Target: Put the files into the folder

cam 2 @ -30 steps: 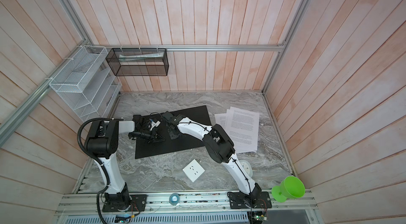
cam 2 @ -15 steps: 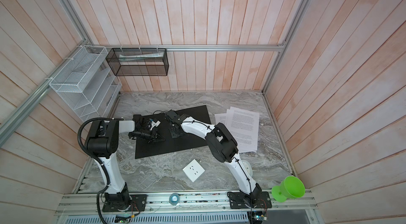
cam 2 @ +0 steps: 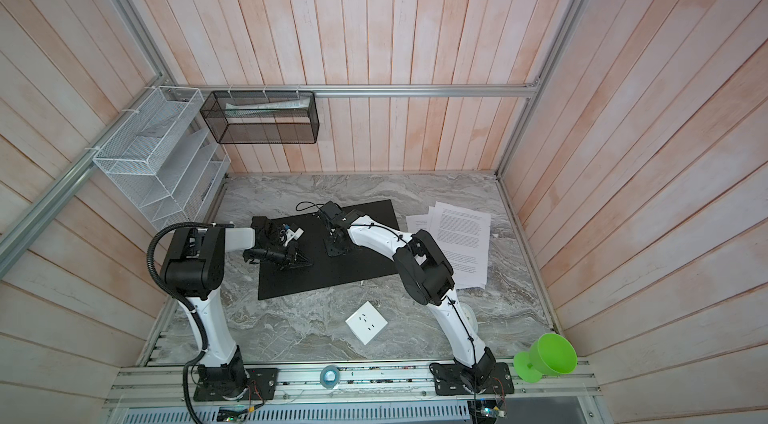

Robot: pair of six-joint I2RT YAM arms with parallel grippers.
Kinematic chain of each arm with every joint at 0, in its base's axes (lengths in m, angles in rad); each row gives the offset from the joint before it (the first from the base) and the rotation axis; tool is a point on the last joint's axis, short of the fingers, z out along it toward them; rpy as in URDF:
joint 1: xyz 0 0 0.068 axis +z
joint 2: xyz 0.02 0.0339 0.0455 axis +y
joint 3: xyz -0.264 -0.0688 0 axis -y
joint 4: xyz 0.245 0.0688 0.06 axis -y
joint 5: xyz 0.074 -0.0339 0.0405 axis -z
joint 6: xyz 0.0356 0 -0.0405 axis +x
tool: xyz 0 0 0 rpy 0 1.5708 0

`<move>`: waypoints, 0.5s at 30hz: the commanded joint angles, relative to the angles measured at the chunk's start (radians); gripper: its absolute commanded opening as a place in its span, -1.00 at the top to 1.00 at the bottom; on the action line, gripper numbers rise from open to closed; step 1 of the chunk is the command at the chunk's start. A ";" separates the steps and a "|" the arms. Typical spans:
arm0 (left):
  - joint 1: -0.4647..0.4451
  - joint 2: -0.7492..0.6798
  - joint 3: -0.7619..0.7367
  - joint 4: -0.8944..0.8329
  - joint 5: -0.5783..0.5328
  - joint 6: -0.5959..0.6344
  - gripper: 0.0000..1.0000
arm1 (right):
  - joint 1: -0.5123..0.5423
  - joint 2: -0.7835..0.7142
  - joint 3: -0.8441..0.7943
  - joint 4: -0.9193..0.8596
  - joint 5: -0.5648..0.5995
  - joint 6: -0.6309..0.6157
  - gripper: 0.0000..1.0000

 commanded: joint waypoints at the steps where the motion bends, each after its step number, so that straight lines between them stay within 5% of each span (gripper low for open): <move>1: -0.001 0.031 0.009 -0.008 -0.062 0.024 1.00 | -0.016 0.028 0.037 -0.103 0.021 -0.008 0.76; 15: -0.001 0.031 0.009 -0.008 -0.061 0.026 1.00 | 0.012 0.068 0.159 -0.183 0.037 -0.039 0.75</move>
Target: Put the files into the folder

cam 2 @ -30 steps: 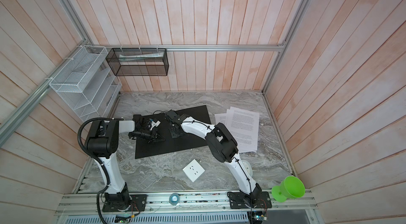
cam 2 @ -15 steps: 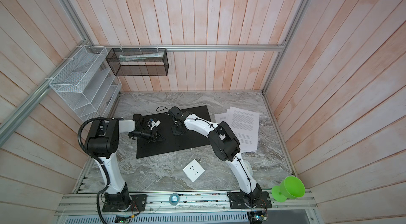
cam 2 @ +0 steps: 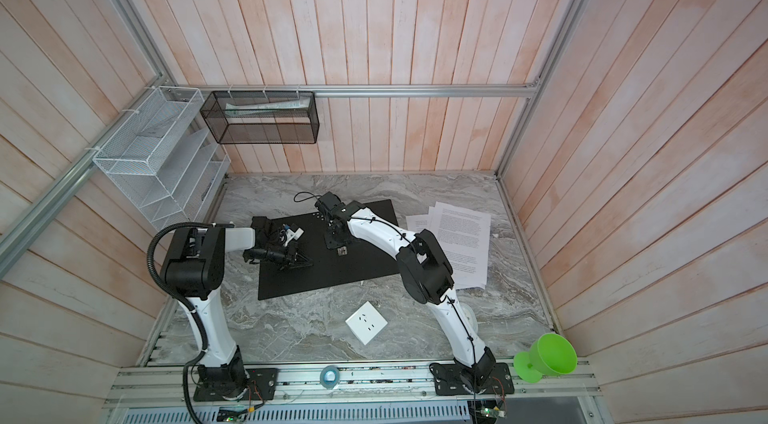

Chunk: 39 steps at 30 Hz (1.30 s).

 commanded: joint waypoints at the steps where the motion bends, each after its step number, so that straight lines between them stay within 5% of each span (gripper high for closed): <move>1: 0.000 0.031 0.008 -0.008 -0.060 0.024 1.00 | 0.021 0.055 0.020 -0.076 0.034 -0.019 0.76; 39: -0.001 0.036 0.011 -0.012 -0.055 0.027 1.00 | 0.032 0.165 -0.071 -0.120 0.155 -0.011 0.82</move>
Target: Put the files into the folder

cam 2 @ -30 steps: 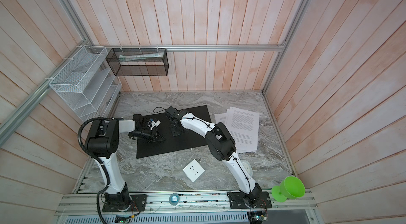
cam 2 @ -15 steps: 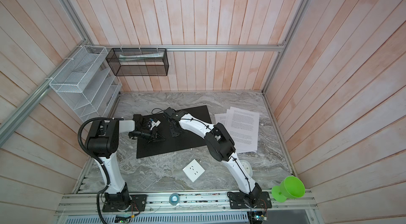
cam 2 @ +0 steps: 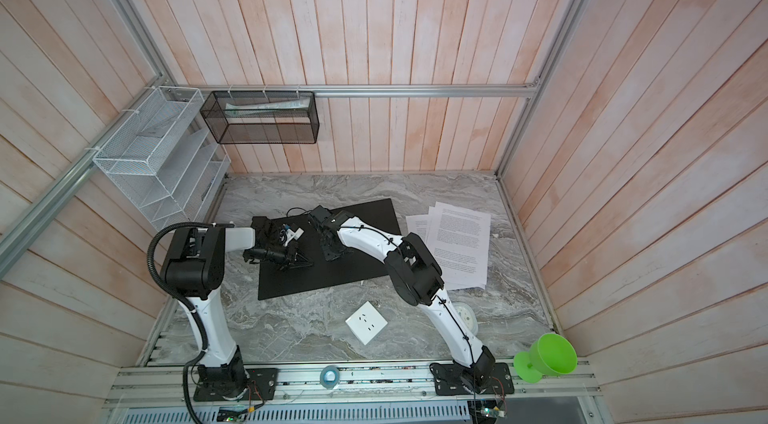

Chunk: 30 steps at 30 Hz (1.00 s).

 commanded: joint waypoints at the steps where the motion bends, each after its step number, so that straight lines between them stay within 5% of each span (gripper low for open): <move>1: -0.001 0.035 0.009 -0.009 -0.055 0.020 1.00 | -0.020 0.081 -0.080 -0.074 0.040 0.006 0.83; 30: -0.003 0.043 0.023 -0.027 -0.062 0.020 1.00 | -0.062 -0.004 -0.170 -0.026 0.049 0.042 0.81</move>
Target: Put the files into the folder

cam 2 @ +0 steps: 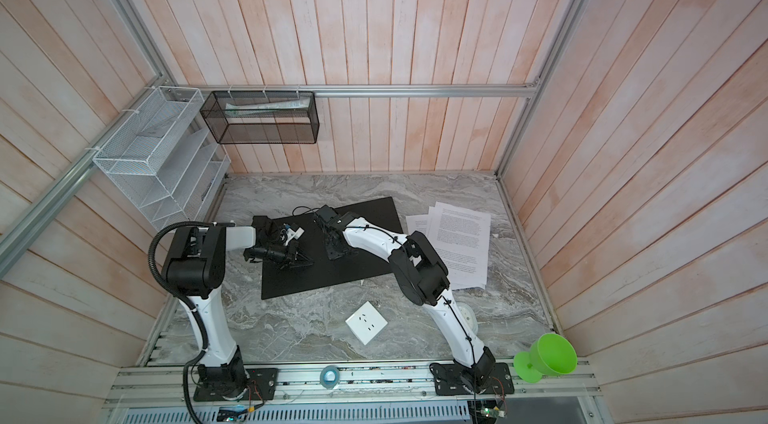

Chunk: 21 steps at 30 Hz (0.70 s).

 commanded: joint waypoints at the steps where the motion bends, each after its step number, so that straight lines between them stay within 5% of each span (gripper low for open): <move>1: -0.001 0.033 0.004 -0.010 -0.061 0.020 1.00 | -0.038 0.051 -0.066 -0.121 0.065 0.011 0.81; 21: -0.006 0.036 0.009 -0.016 -0.072 0.020 1.00 | -0.031 0.038 0.049 -0.141 0.085 -0.018 0.79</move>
